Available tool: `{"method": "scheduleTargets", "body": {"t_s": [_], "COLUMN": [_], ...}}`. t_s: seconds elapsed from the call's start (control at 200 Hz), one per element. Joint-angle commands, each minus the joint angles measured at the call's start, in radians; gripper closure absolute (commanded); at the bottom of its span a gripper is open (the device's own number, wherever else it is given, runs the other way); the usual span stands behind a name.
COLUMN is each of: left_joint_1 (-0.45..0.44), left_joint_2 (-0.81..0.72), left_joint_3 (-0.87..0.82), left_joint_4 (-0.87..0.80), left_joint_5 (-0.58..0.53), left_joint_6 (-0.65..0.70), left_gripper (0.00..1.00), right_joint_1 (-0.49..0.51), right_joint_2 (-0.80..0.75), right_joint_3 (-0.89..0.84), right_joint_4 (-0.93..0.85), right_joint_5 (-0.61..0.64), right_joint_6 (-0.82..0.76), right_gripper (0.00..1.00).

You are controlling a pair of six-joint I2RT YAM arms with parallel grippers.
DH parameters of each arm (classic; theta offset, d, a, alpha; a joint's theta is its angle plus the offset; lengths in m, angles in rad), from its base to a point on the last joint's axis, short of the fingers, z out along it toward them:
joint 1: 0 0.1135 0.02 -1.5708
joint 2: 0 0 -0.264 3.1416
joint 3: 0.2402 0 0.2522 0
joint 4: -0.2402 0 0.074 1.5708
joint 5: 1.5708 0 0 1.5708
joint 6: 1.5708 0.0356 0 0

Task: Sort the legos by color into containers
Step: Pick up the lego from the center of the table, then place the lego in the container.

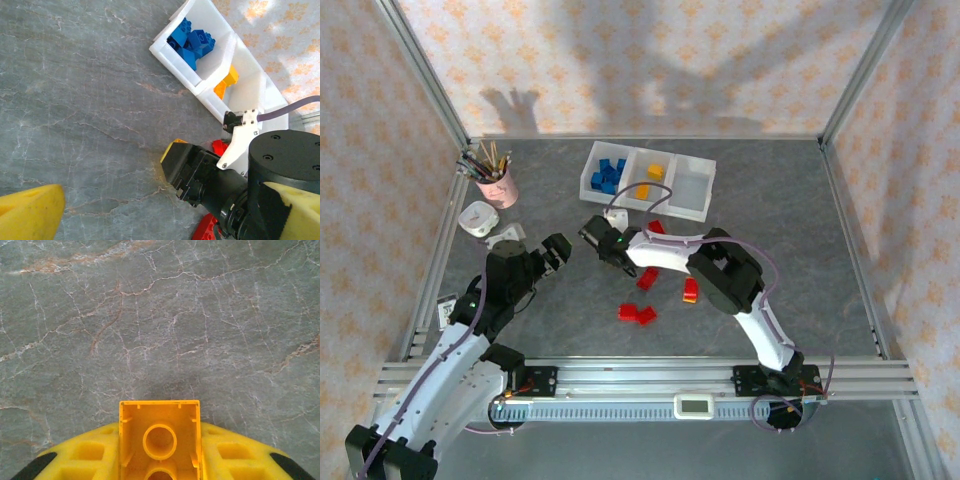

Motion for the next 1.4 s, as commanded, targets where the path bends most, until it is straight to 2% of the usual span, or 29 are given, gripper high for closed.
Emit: {"method": "scheduleTargets", "body": {"t_s": [0.0,0.25,0.46,0.831,0.996,1.086,1.206,1.276,1.396], "left_joint_1": [0.006,0.005,0.006,0.004,0.004,0.004,0.005,0.004,0.004], "left_joint_2": [0.006,0.026,0.088,0.263,0.307,0.326,0.342,0.346,0.347], "left_joint_3": [0.001,0.022,0.039,0.112,0.134,0.149,0.165,0.171,0.178], "left_joint_4": [0.015,0.039,0.100,0.226,0.249,0.253,0.248,0.248,0.247], "left_joint_5": [0.021,0.058,0.089,0.144,0.140,0.140,0.137,0.134,0.137], "left_joint_6": [-0.013,0.018,0.028,0.065,0.069,0.073,0.075,0.075,0.075], "left_gripper": [0.01,0.01,0.01,0.01,0.01,0.01,0.01,0.01,0.01], "right_joint_1": [0.005,-0.013,-0.107,-0.263,-0.306,-0.315,-0.320,-0.321,-0.320], "right_joint_2": [-0.038,-0.153,-0.196,-0.023,0.101,0.162,0.206,0.190,0.119], "right_joint_3": [-0.020,-0.035,-0.021,0.181,0.339,0.422,0.515,0.514,0.468], "right_joint_4": [-0.011,0.005,0.032,0.082,0.058,0.043,0.000,0.006,0.011], "right_joint_5": [0.014,0.066,0.091,0.104,0.091,0.087,0.083,0.064,0.047], "right_joint_6": [-0.033,-0.087,-0.129,-0.239,-0.269,-0.292,-0.303,-0.313,-0.316], "right_gripper": [0.71,0.75,0.75,0.74,0.73,0.68,0.55,0.49,0.46]}}
